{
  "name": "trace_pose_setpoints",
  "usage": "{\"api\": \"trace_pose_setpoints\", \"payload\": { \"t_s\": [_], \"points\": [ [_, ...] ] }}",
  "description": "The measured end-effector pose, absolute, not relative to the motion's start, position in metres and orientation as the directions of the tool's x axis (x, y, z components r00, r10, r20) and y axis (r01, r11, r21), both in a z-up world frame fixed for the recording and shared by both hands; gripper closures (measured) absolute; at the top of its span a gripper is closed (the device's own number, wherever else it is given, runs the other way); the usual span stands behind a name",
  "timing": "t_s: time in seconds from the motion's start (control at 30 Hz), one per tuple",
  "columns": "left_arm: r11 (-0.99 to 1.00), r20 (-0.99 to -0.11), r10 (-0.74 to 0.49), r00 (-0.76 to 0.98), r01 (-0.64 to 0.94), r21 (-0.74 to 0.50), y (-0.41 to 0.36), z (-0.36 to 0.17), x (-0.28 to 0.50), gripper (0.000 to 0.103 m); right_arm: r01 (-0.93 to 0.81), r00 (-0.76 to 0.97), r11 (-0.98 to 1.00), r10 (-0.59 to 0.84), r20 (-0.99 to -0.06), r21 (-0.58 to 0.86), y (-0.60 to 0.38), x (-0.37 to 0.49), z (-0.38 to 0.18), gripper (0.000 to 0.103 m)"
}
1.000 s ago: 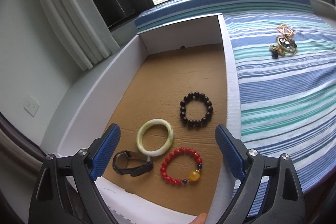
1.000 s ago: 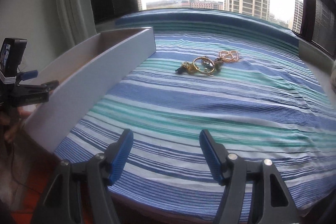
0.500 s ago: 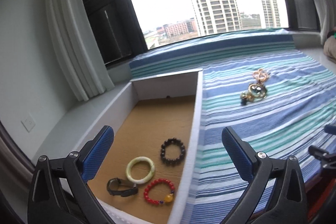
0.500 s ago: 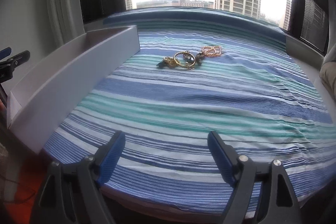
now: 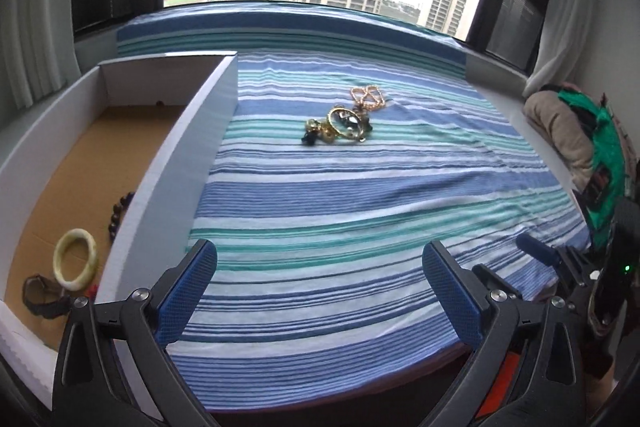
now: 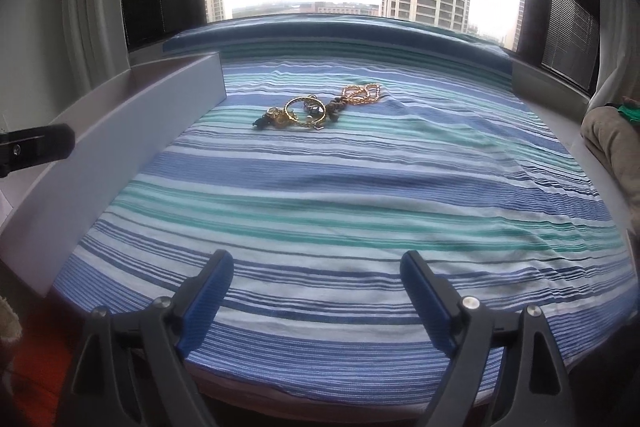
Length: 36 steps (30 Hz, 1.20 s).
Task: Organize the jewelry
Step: 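Move the left tool to the gold jewelry tangle and grasp it, then pull the gold bangle out of the tangle with the left tool and set it down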
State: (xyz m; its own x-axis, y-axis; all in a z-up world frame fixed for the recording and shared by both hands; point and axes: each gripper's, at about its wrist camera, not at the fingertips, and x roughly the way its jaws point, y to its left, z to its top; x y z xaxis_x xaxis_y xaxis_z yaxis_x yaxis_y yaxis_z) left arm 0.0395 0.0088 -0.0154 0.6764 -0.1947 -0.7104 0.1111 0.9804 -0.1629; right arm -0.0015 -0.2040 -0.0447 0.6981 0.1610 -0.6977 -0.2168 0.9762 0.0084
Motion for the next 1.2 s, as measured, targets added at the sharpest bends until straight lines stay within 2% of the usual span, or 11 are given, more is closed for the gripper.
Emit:
{"api": "trace_pose_setpoints", "payload": {
  "t_s": [0.13, 0.3, 0.47, 0.57, 0.73, 0.83, 0.87, 0.9, 0.97, 1.17, 1.2],
  "points": [
    [0.985, -0.73, -0.17, 0.662, 0.101, -0.137, -0.003, -0.031, 0.047, 0.001, -0.185, 0.731, 0.983, 0.149, -0.666, 0.016, -0.22, 0.001, -0.037, 0.015],
    [0.988, -0.806, -0.148, 0.573, 0.129, -0.089, -0.022, -0.041, 0.066, 0.001, -0.13, 0.783, 0.99, 0.132, -0.608, 0.047, -0.248, 0.001, -0.027, 0.004],
    [0.993, -0.827, -0.11, 0.552, 0.105, -0.062, -0.035, -0.044, 0.085, 0.001, -0.105, 0.752, 0.993, 0.113, -0.649, 0.052, -0.26, 0.008, -0.041, 0.003],
    [0.983, -0.81, -0.181, 0.557, 0.131, -0.13, -0.036, -0.037, 0.102, 0.001, -0.113, 0.722, 0.991, 0.128, -0.68, 0.066, -0.263, 0.01, -0.053, 0.003],
    [0.978, -0.782, -0.197, 0.591, 0.067, -0.196, -0.033, -0.016, 0.163, 0.001, -0.136, 0.696, 0.986, 0.167, -0.698, 0.099, -0.267, 0.01, -0.064, 0.003],
    [0.982, -0.786, -0.178, 0.592, 0.057, -0.179, -0.037, -0.018, 0.219, 0.002, -0.136, 0.691, 0.983, 0.182, -0.7, 0.121, -0.271, 0.01, -0.067, 0.003],
    [0.986, -0.8, -0.163, 0.578, 0.058, -0.159, -0.041, -0.024, 0.24, 0.007, -0.135, 0.689, 0.983, 0.186, -0.701, 0.129, -0.273, 0.011, -0.068, 0.003],
    [0.989, -0.816, -0.147, 0.559, 0.055, -0.141, -0.044, -0.033, 0.259, 0.022, -0.132, 0.686, 0.982, 0.19, -0.702, 0.137, -0.275, 0.011, -0.068, 0.003],
    [0.991, -0.858, -0.132, 0.496, 0.053, -0.122, -0.05, -0.055, 0.296, 0.034, -0.124, 0.684, 0.98, 0.198, -0.702, 0.156, -0.279, 0.012, -0.069, 0.003],
    [0.995, -0.894, -0.037, 0.447, 0.104, 0.011, -0.074, -0.099, 0.345, 0.055, -0.109, 0.682, 0.979, 0.199, -0.703, 0.172, -0.288, 0.007, -0.068, 0.003],
    [0.994, -0.895, -0.034, 0.445, 0.112, 0.018, -0.077, -0.103, 0.349, 0.063, -0.104, 0.682, 0.979, 0.197, -0.704, 0.173, -0.289, 0.007, -0.069, 0.003]
  ]
}}
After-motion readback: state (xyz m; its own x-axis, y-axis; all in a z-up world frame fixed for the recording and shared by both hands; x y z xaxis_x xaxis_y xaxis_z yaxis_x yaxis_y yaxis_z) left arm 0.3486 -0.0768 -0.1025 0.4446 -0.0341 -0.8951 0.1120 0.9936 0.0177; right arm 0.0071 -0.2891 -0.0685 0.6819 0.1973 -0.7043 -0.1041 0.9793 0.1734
